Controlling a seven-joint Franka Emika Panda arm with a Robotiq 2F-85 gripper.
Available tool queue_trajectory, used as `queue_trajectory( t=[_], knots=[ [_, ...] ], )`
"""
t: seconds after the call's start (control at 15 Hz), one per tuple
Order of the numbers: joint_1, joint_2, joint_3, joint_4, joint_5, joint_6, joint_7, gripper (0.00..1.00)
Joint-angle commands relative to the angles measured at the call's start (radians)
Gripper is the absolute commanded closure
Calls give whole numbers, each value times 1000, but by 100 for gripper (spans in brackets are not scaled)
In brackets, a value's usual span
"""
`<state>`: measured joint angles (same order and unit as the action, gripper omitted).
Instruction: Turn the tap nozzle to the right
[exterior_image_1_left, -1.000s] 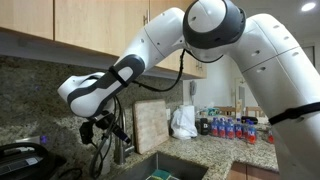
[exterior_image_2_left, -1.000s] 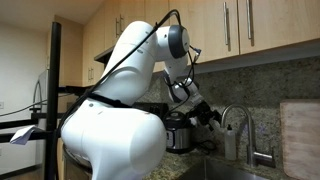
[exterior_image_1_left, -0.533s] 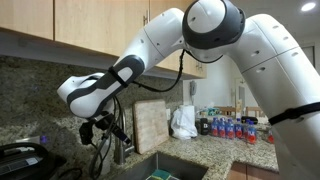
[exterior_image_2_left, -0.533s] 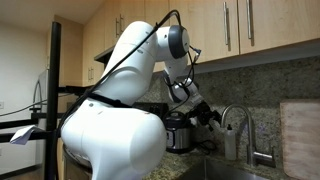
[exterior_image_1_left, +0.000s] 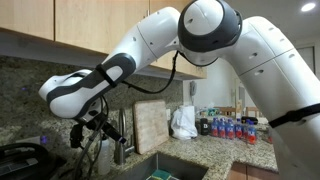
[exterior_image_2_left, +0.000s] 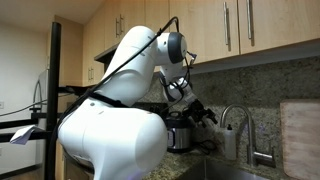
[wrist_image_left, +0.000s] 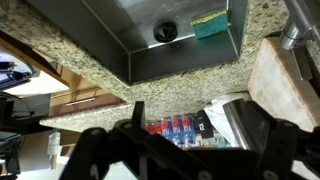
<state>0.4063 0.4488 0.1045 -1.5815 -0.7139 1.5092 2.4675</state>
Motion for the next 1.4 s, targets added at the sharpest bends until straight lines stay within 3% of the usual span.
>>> queue_trajectory(
  t=[0.0,0.4,1.33],
  knots=[
    [39,27,4,65,-22,-150,45,0],
    [3,42,-16,86,-17,-256,29,0],
    [-75,78,-56,141,-3,-302,15,0]
  ],
)
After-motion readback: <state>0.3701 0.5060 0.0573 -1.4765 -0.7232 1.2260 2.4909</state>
